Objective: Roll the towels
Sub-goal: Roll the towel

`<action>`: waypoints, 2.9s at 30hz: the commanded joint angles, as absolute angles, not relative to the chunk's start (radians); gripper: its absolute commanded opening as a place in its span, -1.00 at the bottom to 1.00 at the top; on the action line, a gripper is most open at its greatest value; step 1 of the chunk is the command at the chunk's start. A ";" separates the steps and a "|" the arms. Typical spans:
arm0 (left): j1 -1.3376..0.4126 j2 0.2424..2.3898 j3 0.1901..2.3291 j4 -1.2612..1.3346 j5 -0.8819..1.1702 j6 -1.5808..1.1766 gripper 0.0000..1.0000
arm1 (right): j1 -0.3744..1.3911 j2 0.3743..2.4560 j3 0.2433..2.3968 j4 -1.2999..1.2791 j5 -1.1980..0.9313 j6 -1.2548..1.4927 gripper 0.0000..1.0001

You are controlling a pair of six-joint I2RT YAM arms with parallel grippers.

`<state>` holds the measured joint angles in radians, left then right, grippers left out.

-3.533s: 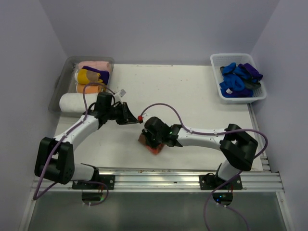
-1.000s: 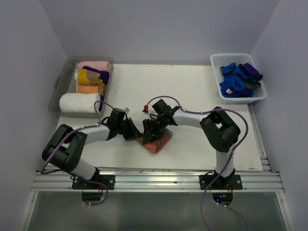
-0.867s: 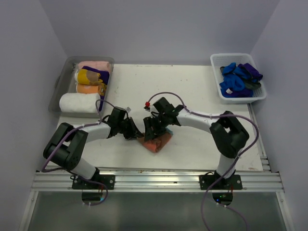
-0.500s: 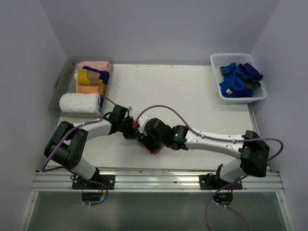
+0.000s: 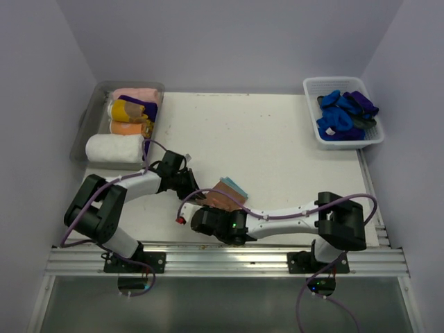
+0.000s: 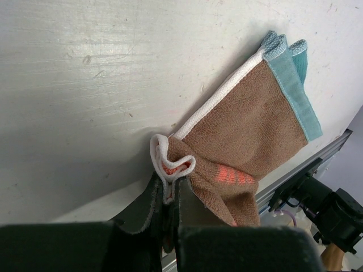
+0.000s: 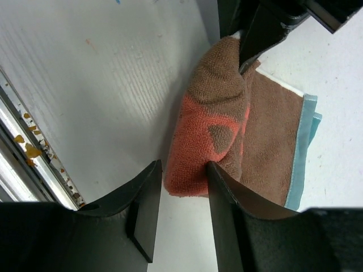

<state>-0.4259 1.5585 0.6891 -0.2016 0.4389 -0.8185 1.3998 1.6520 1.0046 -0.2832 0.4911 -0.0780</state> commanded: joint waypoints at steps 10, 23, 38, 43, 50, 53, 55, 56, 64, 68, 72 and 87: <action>-0.428 1.586 0.693 -0.284 0.403 -0.778 -1.00 | 1.398 1.793 1.074 -0.249 0.578 -0.089 0.07; -0.426 1.562 0.704 -0.302 0.403 -0.776 -1.00 | 1.273 1.807 0.979 -0.187 0.485 0.084 -0.24; -0.335 1.376 0.709 -0.250 0.456 -0.775 0.34 | 1.109 1.611 0.838 -0.026 0.074 0.227 -1.00; -0.322 1.356 0.657 -0.195 0.501 -0.785 0.38 | 0.994 1.594 0.793 0.037 -0.138 0.307 -1.00; -0.360 1.356 0.569 -0.034 0.563 -0.848 0.51 | 0.848 1.623 0.738 0.166 -0.418 0.419 -1.00; -0.393 1.377 0.568 0.018 0.555 -0.867 0.53 | 0.805 1.641 0.729 0.207 -0.506 0.452 -1.00; -0.405 1.382 0.557 0.057 0.551 -0.888 0.54 | 0.782 1.660 0.726 0.229 -0.543 0.471 -1.00; -0.406 1.391 0.548 0.092 0.552 -0.909 0.54 | 0.776 1.664 0.723 0.238 -0.578 0.479 -1.00; -0.426 1.476 0.555 0.158 0.494 -0.953 0.43 | 0.732 1.701 0.704 0.316 -0.670 0.544 -1.00; -0.431 1.526 0.558 0.175 0.474 -0.966 0.27 | 0.709 1.710 0.698 0.345 -0.709 0.575 -1.00; -0.443 1.568 0.571 0.175 0.454 -0.982 -0.02 | 0.692 1.730 0.704 0.365 -0.752 0.610 -1.00; -0.457 1.582 0.678 -0.089 0.434 -0.925 -0.40 | 0.886 1.416 0.816 -0.210 -0.058 0.341 0.19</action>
